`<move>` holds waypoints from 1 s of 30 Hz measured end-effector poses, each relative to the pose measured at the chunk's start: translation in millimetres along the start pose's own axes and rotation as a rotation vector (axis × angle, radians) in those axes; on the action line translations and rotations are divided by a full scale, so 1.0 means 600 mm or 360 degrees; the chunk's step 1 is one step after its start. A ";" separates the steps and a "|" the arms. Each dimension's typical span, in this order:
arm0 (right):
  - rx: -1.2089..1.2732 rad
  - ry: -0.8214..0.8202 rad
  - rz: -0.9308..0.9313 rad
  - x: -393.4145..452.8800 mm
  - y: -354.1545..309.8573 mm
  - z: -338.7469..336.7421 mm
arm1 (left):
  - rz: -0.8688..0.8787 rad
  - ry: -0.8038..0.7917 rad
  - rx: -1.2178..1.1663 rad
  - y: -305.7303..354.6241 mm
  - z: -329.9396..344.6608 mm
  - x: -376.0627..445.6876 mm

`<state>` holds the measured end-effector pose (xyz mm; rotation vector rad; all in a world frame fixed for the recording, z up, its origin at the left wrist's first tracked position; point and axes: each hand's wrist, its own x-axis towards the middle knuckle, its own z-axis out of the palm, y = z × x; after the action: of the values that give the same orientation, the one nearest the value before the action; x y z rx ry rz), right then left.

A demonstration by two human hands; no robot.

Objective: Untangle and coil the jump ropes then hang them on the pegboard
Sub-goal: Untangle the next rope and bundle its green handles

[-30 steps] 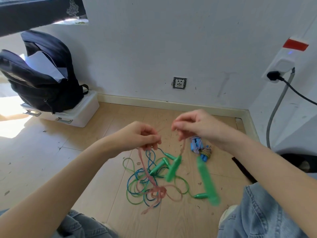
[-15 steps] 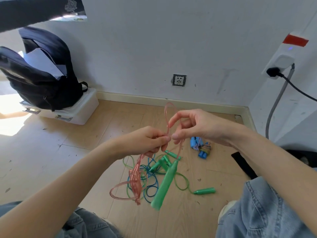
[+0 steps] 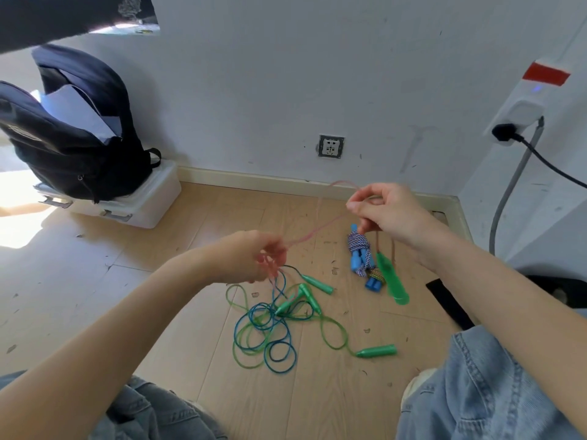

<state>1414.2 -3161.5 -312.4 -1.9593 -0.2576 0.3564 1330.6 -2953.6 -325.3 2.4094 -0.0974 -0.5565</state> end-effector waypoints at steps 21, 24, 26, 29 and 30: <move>-0.0569 -0.0493 -0.0131 -0.030 -0.011 0.045 | -0.0185 0.0620 -0.1274 0.017 0.002 0.008; -0.0541 -0.0505 -0.0183 -0.032 -0.011 0.045 | -0.0126 0.0678 -0.1178 0.021 0.004 0.006; -0.0372 -0.0549 -0.0221 -0.033 -0.015 0.042 | -0.0046 0.0526 -0.1210 0.028 0.007 0.003; -0.0276 -0.0724 -0.0232 -0.036 -0.020 0.041 | -0.0022 0.0364 -0.1219 0.031 0.008 0.001; -0.0373 -0.0748 -0.0245 -0.037 -0.018 0.041 | -0.0051 0.0349 -0.1187 0.029 0.009 0.001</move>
<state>1384.6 -3143.4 -309.0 -2.0457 -0.7781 0.7100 1330.3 -2970.7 -318.3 1.7245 0.2104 -0.2671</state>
